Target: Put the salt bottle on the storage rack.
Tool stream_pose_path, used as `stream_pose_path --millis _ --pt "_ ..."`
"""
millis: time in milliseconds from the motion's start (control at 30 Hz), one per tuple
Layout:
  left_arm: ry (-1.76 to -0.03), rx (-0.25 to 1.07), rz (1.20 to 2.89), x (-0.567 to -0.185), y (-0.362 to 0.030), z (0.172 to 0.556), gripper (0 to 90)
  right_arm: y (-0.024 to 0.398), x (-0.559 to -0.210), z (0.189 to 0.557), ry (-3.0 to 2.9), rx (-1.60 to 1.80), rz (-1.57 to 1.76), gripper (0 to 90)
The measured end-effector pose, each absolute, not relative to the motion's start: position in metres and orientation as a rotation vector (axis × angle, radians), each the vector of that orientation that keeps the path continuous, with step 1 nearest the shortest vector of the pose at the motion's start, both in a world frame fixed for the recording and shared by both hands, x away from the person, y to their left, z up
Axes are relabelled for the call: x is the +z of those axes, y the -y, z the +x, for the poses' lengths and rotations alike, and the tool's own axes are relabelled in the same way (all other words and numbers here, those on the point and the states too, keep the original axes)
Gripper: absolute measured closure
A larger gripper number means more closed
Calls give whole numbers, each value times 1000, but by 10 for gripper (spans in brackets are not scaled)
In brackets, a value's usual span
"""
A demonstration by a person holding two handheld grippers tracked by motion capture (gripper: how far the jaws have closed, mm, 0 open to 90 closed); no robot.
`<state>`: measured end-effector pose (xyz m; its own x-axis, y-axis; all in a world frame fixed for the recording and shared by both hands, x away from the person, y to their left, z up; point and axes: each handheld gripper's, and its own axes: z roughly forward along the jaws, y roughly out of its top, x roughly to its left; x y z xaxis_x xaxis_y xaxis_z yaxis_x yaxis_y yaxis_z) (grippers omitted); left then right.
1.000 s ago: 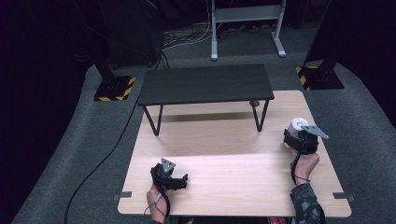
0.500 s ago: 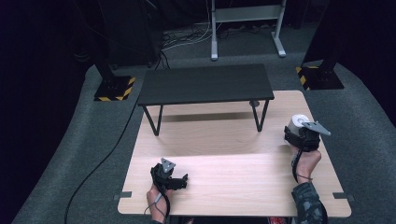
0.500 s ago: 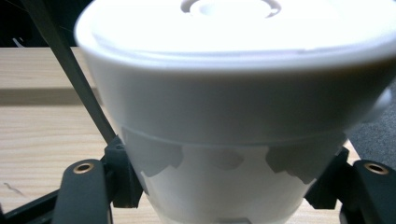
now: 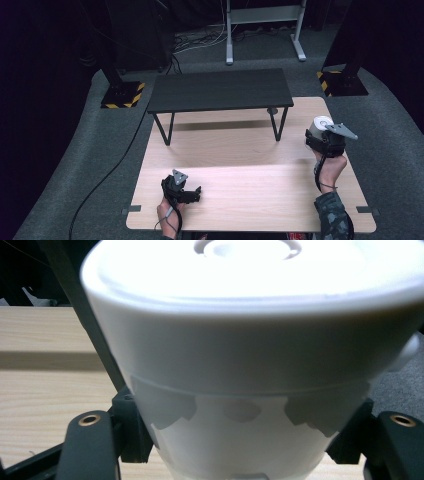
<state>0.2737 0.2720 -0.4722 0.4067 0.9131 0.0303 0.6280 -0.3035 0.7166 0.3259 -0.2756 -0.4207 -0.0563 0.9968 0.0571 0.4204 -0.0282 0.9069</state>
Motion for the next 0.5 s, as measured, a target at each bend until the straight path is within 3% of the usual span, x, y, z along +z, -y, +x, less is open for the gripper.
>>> stream_pose_path --millis 500 --pt "-1306 587 2040 -472 -272 274 2 271 -391 331 -1576 1066 1486 295"
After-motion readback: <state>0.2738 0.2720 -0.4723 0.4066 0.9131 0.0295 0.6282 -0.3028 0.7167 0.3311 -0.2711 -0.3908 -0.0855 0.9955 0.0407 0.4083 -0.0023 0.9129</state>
